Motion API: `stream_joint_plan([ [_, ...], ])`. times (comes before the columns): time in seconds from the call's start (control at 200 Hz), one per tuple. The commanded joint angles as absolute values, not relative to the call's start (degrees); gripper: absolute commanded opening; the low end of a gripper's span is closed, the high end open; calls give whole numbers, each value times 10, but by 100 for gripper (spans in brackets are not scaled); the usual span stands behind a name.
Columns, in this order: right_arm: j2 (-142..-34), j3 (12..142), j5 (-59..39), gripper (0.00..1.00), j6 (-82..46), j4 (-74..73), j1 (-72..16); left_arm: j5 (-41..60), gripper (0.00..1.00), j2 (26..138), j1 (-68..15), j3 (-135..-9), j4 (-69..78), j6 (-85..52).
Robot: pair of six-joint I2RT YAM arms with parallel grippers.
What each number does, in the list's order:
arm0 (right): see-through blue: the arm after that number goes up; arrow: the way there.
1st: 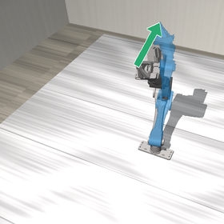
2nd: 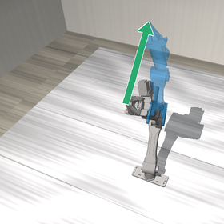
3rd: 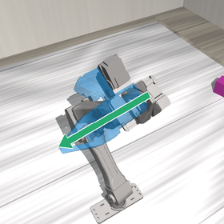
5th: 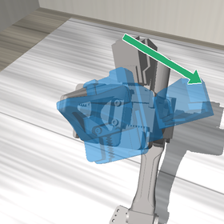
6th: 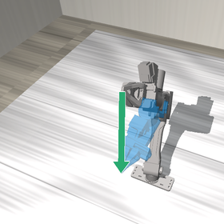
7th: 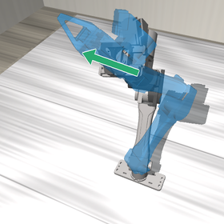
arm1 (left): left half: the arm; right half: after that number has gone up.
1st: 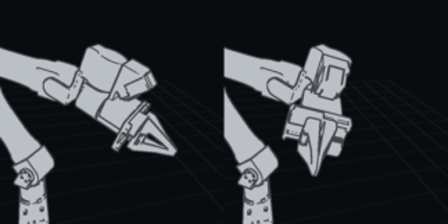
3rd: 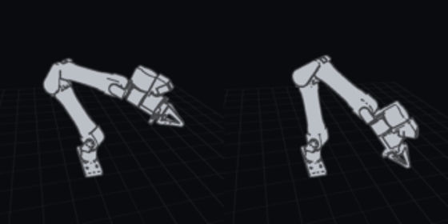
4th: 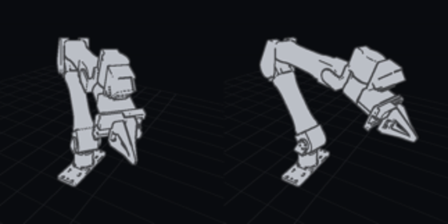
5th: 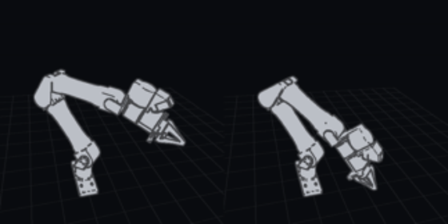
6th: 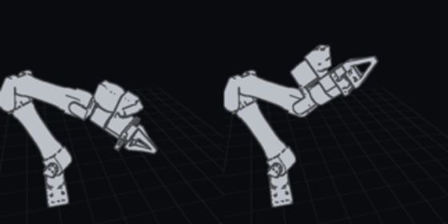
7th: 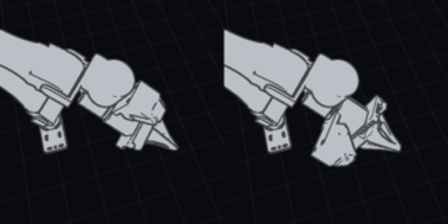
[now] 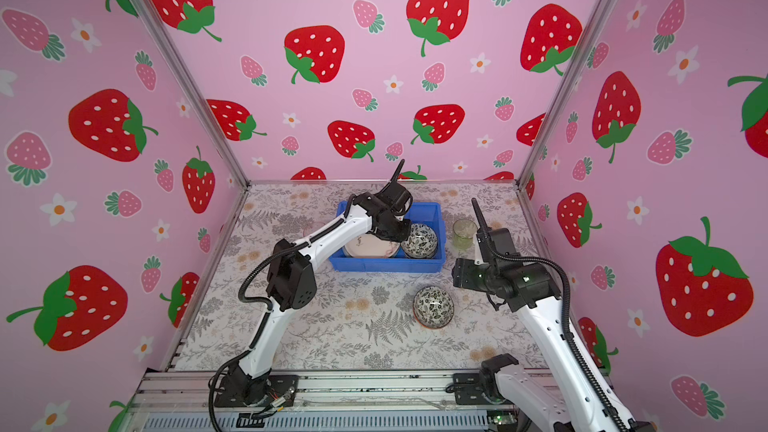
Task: Place the mixed dishes into the plastic bin
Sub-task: 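Lower the leaf-patterned bowl into the bin with the left gripper while the right withdraws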
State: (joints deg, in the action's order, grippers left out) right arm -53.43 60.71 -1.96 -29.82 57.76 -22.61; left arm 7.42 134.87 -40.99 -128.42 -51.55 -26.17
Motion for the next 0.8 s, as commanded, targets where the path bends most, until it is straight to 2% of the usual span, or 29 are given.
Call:
stream_joint_plan([
  [0.0, -539, 598, -18, 71, -298, 577, -223, 99, 0, 1343, -405, -1310, -514, -271],
  [0.79, -542, 573, -27, 72, -294, 567, -219, 152, 0, 1367, -402, -1313, -505, -286],
])
